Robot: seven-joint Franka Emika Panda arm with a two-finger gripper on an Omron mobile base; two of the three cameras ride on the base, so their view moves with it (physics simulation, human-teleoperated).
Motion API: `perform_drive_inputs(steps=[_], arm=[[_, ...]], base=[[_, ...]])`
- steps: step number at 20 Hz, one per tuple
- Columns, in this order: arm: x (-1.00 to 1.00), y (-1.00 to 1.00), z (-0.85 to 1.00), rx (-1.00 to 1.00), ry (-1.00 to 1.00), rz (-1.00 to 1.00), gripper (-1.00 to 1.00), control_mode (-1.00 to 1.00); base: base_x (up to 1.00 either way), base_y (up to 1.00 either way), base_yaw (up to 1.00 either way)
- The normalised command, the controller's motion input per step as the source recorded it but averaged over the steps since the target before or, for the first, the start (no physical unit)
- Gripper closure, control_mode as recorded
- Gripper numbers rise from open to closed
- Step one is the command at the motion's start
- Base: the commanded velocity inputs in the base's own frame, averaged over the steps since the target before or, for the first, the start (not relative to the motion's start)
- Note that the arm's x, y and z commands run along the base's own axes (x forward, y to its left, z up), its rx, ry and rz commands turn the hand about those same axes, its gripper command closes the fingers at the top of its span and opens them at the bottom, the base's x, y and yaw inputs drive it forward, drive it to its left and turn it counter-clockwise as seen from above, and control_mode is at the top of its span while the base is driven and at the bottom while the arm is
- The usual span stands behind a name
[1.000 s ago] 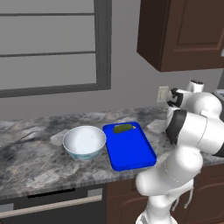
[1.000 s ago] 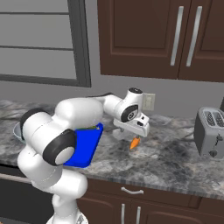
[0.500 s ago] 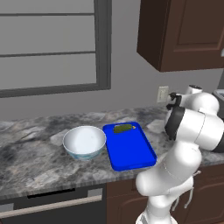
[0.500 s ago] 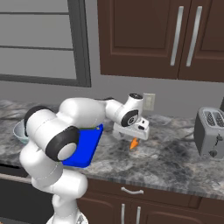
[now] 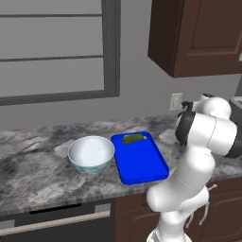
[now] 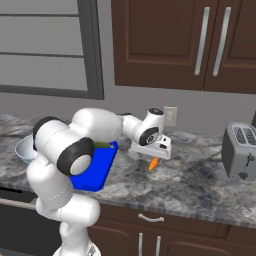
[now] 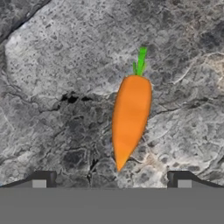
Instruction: Place the two vegetables and bowl onto the tray for setting up a vegetable dip station.
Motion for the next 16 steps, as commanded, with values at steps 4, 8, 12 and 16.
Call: perform_drive_inputs(steps=[4,8,12,16], arm=[[0.11,-0.26,-0.06,0.00,0.00,0.06,-1.00,-1.00],[0.15,-0.14,-0.12,0.00,0.00,0.05,-1.00,-1.00],[0.18,-0.01,-0.16,0.00,0.00,0.04,-1.00,-1.00],[0.22,0.00,-0.15,0.00,0.00,0.02,-1.00,-1.00]], base=[[0.00,0.00,0.00],[0.00,0.00,0.00],[0.00,0.00,0.00],[0.00,0.00,0.00]])
